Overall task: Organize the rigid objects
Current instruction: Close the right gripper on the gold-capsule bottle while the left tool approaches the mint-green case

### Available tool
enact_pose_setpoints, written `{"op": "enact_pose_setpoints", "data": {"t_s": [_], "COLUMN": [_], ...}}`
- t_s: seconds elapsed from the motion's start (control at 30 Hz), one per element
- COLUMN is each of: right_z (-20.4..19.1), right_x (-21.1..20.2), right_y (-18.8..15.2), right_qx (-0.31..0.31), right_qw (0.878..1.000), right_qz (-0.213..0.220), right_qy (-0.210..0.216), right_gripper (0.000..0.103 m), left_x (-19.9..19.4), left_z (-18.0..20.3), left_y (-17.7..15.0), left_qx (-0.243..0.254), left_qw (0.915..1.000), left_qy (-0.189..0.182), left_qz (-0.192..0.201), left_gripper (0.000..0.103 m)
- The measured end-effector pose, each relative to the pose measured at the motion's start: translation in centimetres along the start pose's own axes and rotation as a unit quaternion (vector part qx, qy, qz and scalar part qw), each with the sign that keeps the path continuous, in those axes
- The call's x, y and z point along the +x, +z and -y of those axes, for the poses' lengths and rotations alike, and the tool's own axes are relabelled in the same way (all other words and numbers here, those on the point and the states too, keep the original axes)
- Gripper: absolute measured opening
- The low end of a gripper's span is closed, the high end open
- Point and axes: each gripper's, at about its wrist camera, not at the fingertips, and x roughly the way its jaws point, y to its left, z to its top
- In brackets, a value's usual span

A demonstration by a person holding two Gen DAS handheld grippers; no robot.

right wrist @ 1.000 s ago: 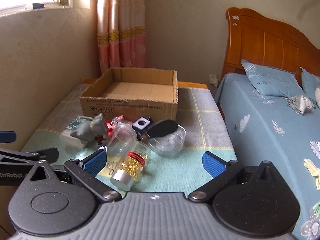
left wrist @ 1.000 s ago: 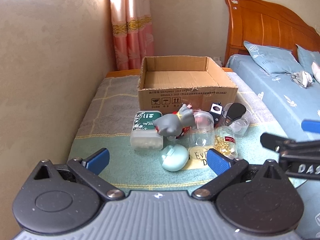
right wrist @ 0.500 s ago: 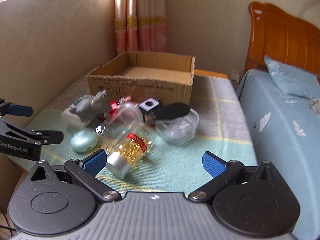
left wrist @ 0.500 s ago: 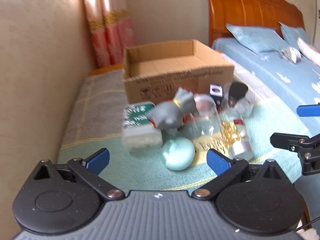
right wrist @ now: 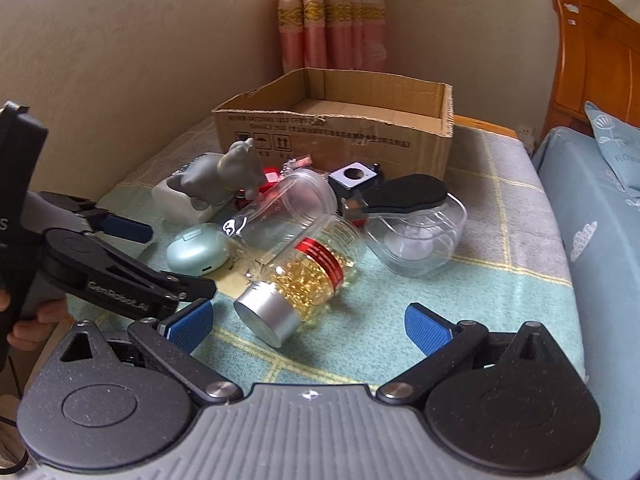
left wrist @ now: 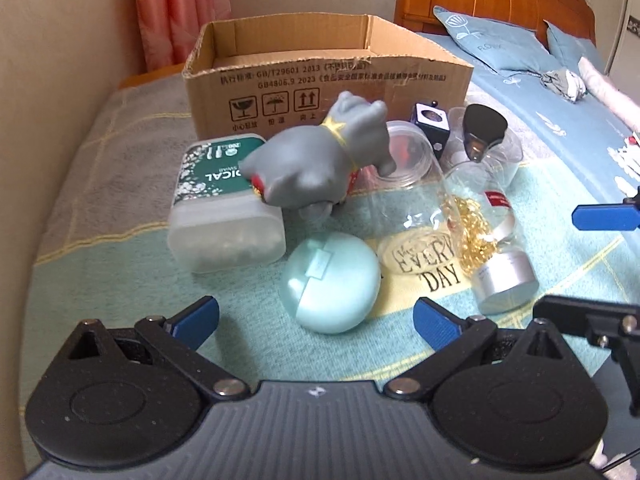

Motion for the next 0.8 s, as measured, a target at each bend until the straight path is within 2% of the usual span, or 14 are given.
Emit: {"op": "enact_pose_setpoints", "data": {"t_s": [0.27, 0.37, 0.6, 0.8], "right_z": [-0.3, -0.2, 0.3, -0.5], "right_x": [1.8, 2.3, 3.5, 3.4], "right_y": [0.9, 1.3, 2.5, 2.3], "right_qx": [-0.032, -0.04, -0.059, -0.082], "right_qw": [0.999, 0.999, 0.997, 0.993], "right_qz": [-0.013, -0.016, -0.021, -0.051], "right_qy": [0.018, 0.021, 0.038, 0.059], "right_gripper": [0.103, 0.103, 0.103, 0.103], "left_x": [0.0, -0.5, -1.3, -1.3], "left_z": [-1.7, -2.8, -4.5, -4.9], "left_y": [-0.3, -0.9, -1.5, -1.6], "left_qx": [-0.014, -0.031, -0.047, -0.055], "left_qw": [0.9994, 0.999, 0.9973, 0.9961], "left_qy": [0.033, 0.033, 0.057, 0.07], "left_qz": [0.0, 0.0, -0.003, -0.001], "left_gripper": [0.103, 0.102, 0.103, 0.102]}}
